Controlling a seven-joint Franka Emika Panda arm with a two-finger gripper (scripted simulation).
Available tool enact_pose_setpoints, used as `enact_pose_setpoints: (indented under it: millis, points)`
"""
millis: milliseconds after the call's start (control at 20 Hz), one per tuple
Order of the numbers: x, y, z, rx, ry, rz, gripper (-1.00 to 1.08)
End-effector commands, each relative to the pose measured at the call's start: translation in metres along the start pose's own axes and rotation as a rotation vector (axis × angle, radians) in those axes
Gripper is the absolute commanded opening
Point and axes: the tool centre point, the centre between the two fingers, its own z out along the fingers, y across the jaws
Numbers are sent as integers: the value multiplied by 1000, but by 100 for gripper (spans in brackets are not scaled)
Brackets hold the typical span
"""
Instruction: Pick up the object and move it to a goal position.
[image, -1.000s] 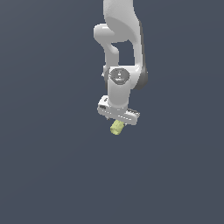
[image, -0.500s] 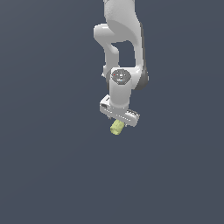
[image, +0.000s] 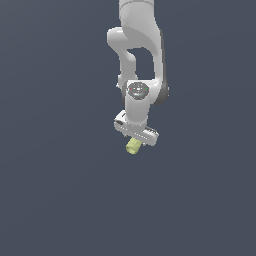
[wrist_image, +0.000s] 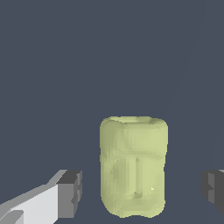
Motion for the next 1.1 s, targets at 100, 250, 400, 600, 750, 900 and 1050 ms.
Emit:
enact_pose_setpoints:
  millis: [100,250,400,600,750,900,1050]
  points:
    - [-1,1,21,-1,0,2,100]
    - [-1,1,33,0,0,3,100]
    - [-1,0,39,0,0,3,100]
    - [0,0,40,0,0,3,-100]
    - [0,0,40,0,0,3,-100]
    - [0,0,40,0,0,3,-100]
    - [0,0,39,0,0,3,-100]
